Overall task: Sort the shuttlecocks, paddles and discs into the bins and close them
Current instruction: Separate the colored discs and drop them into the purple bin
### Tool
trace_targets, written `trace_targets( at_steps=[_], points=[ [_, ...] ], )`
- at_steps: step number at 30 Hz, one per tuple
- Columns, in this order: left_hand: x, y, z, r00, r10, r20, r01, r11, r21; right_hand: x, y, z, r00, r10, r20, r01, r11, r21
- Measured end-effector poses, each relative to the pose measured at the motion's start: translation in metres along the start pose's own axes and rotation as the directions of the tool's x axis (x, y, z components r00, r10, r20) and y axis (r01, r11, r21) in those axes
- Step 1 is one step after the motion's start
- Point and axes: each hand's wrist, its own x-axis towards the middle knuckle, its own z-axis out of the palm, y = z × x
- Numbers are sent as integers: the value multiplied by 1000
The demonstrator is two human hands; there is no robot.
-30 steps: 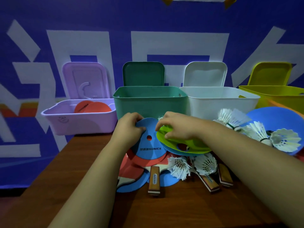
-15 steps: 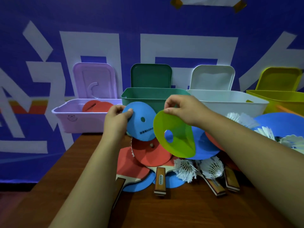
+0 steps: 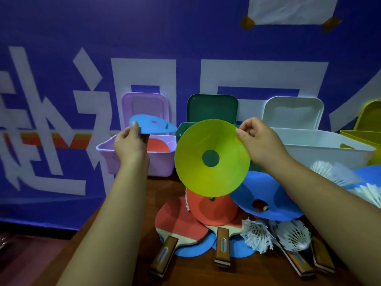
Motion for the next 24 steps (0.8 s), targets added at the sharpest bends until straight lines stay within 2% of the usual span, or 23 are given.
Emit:
trace_targets(
  at_steps=[1,2,5,8,11,14,18,21,24],
  points=[
    [11,0,0,999,-24,26,23,999,41,1,0,1,1000,7,-5,-7,1000,10],
    [16,0,0,997,-56,44,49,987,151,1,-1,1,1000,11,-16,-11,1000,14],
    [16,-4,-6,996,-84,-29,88,882,463,3,-4,-2,997,30,-77,-28,999,26],
    [6,-22,-18,1000,12,15,-19,810,586,4,-5,-8,986,145,-87,-137,986,92],
    [0,-39,-24,981,44,191,-158,750,642,7,-1,-12,950,307,-57,-288,932,219],
    [-21,-48,-11,935,41,353,-278,704,654,11,5,-17,899,435,-54,-375,827,418],
    [-51,-61,-1,819,-8,574,-436,641,631,15,20,-35,836,544,-76,-391,687,613],
    [-61,-69,-2,706,-66,705,-569,539,621,14,23,-56,775,623,-103,-361,571,737],
    [-68,-74,-6,625,-142,767,-667,413,620,12,29,-78,726,675,-134,-328,510,795]
  ],
)
